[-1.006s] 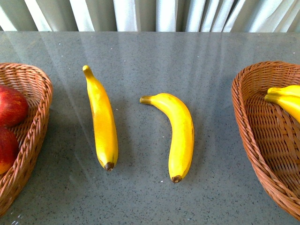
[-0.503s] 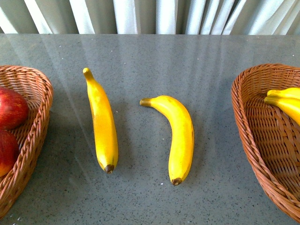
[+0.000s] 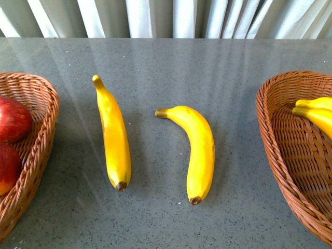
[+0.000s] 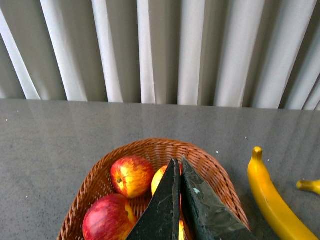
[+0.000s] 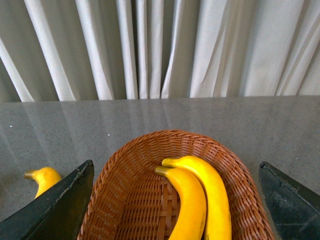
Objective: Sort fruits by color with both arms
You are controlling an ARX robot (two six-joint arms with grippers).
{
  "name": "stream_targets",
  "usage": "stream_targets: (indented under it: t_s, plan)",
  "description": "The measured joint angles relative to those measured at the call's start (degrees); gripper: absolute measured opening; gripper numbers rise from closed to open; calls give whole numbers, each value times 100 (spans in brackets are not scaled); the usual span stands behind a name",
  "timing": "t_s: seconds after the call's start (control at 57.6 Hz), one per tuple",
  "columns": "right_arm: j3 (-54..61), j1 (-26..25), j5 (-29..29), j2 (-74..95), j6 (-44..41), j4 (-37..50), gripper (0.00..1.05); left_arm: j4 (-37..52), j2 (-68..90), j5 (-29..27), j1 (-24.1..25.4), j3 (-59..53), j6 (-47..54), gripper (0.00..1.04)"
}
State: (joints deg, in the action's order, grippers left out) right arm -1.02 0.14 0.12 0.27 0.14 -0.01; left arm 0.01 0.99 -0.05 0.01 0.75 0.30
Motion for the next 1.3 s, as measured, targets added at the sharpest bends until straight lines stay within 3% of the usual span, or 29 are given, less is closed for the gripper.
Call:
stream_targets:
  t_s: [0.191,0.226,0.416,0.625,0.711,0.781,0.867,0.902,0.989,1.093,1.214,1.301]
  plan:
    - [0,0,0,0,0,0,96,-2,-4,2,0,0,-7,2]
    - [0,0,0,0,0,0,96,-4,-4,2,0,0,-15,6]
    - [0,0,0,0,0,0,96,-4,-4,2,0,0,-15,38]
    - [0,0,0,0,0,0,96,-2,-4,2,0,0,-15,84]
    - [0,0,0,0,0,0,96,-4,-4,2,0,0,-11,97]
    - [-26,-26,-105,48,50,-74,96,-2,-4,2,0,0,-15,95]
    - [-573,-577,-1246,944,317,-1377,96,-4,-4,7,0,0,-15,96]
    - [-697,-861,-1602,1405,330,-1449,96,-2,-4,7,0,0,-15,96]
    - [-911,-1434,-2035,2293,212,-852,96,-4,-4,4,0,0,-15,96]
    - [-1377,-1698,-2184,3425,-4,125,96,-4,-4,4,0,0,-15,96]
    - [-2006,-1532,-2186,4800,-87,975,96,-4,-4,4,0,2,-15,96]
    - [-2522,-1091,-2026,5895,-197,1432,96,-2,-4,4,0,0,-15,96]
